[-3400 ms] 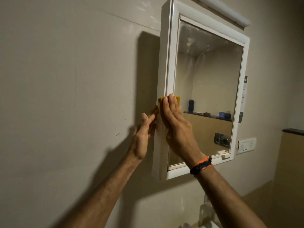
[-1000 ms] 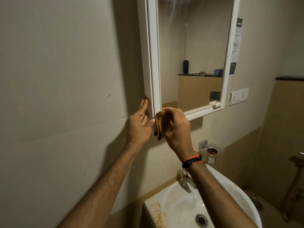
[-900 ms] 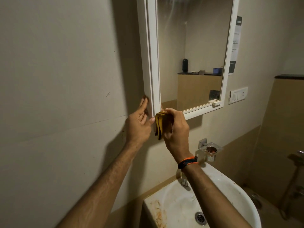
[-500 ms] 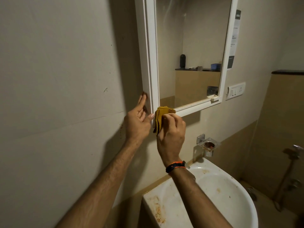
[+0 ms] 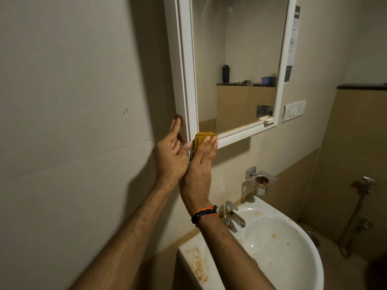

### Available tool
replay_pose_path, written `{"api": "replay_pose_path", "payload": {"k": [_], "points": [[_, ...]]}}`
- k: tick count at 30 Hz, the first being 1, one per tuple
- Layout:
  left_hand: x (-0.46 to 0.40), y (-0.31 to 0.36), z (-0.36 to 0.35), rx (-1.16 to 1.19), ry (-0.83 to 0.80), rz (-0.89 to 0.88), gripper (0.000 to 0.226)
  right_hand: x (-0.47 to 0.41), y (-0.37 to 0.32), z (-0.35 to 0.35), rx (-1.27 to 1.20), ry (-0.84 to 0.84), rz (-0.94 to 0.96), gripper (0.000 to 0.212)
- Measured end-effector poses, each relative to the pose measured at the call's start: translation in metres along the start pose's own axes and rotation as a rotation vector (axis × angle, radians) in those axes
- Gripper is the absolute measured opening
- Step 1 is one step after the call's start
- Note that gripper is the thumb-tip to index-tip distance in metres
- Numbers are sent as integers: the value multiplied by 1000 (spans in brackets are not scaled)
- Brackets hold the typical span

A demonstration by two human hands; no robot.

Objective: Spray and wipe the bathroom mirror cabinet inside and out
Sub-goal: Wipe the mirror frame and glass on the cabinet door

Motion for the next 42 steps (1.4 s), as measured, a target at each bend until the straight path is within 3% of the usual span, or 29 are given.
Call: {"api": "replay_pose_path", "payload": {"k": [7,12,16,19,24,35,39,42], "points": [[0,-4,-1,-22,33,-14,73,-8,18,6,92,34,73,76],[0,-4,-2,25,26,-5,74,-67,78,32,174,13,-129,92],[0,-4,-3,35,34,-3,74,-89,96,49,219,-62,-185,95],[0,-5,-4,35,43,-9,74,-69,75,42,188,-49,-156,96],[1,-6,-4,8,56,-64,74,-15,32,17,145,5,53,100],[-1,-12,-6,34,74,-62,74,-127,129,71,257,-51,-262,80],[-2,-12,-7,21,72,-66,74,-122,123,70,218,-44,-281,85],[-2,-13,-7,7,88,-74,72,-86,100,47,198,-57,-168,93]]}}
Point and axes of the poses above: each hand's wrist, its own x-axis away from the middle knuckle, its own z-axis out of the back of the hand, y = z × x, the point moved 5 cm from there along -x, towards the middle knuckle, and after that the axes turned 1 degree about -z, right-handed, at the moved point
